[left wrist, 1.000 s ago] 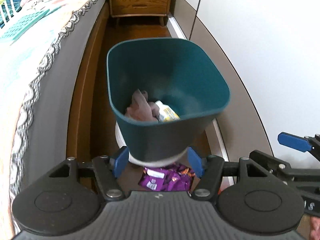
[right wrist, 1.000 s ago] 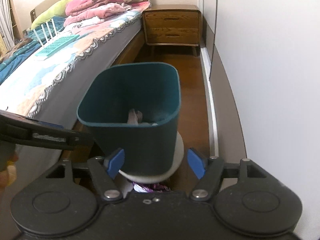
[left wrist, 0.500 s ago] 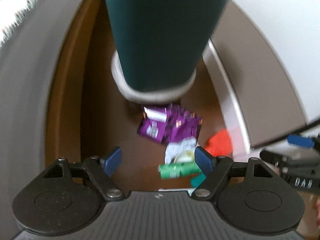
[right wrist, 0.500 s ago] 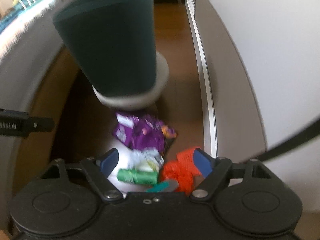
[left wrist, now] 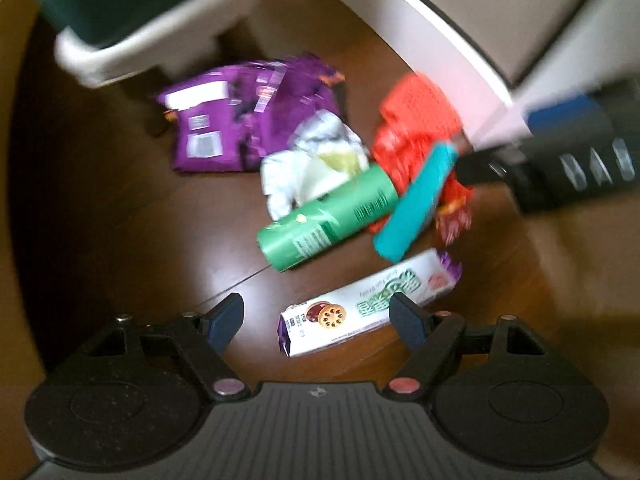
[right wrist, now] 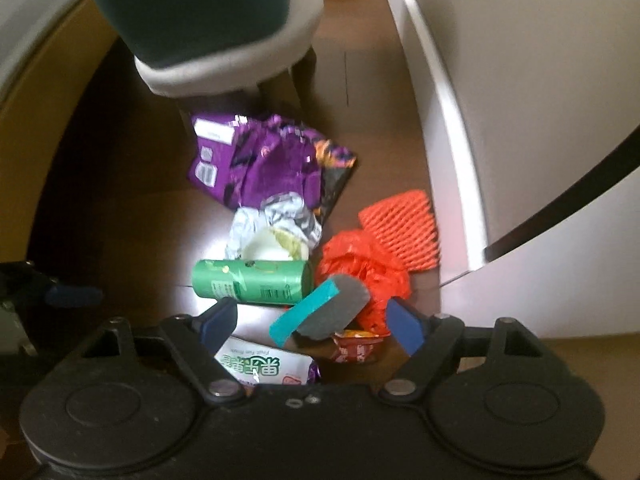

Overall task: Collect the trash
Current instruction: 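Grasp the white biscuit box with the left tool while the right tool grasps the teal sponge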

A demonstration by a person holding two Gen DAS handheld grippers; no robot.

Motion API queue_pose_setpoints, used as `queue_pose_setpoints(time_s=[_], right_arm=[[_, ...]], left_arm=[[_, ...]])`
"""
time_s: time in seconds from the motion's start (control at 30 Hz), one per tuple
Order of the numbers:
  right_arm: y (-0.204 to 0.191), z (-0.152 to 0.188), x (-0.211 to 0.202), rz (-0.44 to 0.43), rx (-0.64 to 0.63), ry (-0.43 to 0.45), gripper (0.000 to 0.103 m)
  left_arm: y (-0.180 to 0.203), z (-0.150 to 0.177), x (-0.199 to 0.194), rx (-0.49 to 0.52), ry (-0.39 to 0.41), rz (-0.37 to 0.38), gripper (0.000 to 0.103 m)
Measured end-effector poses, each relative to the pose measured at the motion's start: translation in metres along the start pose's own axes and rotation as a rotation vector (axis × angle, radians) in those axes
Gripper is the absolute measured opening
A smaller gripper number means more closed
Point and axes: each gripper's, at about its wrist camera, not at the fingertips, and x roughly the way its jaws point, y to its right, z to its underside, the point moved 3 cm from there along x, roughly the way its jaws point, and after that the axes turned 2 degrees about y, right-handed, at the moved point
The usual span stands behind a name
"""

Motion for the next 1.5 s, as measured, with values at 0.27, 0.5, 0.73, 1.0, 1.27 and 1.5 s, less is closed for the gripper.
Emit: queue_pose_setpoints(time_s=[0.27, 0.5, 0.73, 1.0, 1.27, 1.5], right_arm=[[0.003, 0.012, 0.059, -0.057, -0.011, -0.046, 0.076], [0.003, 0.018, 0.087, -0.058, 0.025, -0.059, 0.068], [0.008, 0.022, 0.107, -0.025, 0.078, -0.082, 0.048], [0.014, 0.025, 0.103, -0.03, 0.128, -0.052, 0.017], [0.012, 0.024, 0.08, -0.037, 0.146, -0.002, 0.001], [0.006, 0.022, 0.032, -0.033, 0.112, 0.04, 0.001]], left_arm=[[0.046, 0.022, 0.073, 0.41, 0.013, 0.017, 0.08], [0.049, 0.027, 0.115, 0.437, -0.038, 0.047, 0.08], [0.055, 0.03, 0.134, 0.413, -0.067, 0.064, 0.078], [0.051, 0.03, 0.132, 0.346, -0.087, 0.066, 0.05], [0.049, 0.04, 0.112, 0.24, -0.101, 0.035, 0.034], [0.03, 0.054, 0.073, 0.043, -0.13, 0.068, 0.034]])
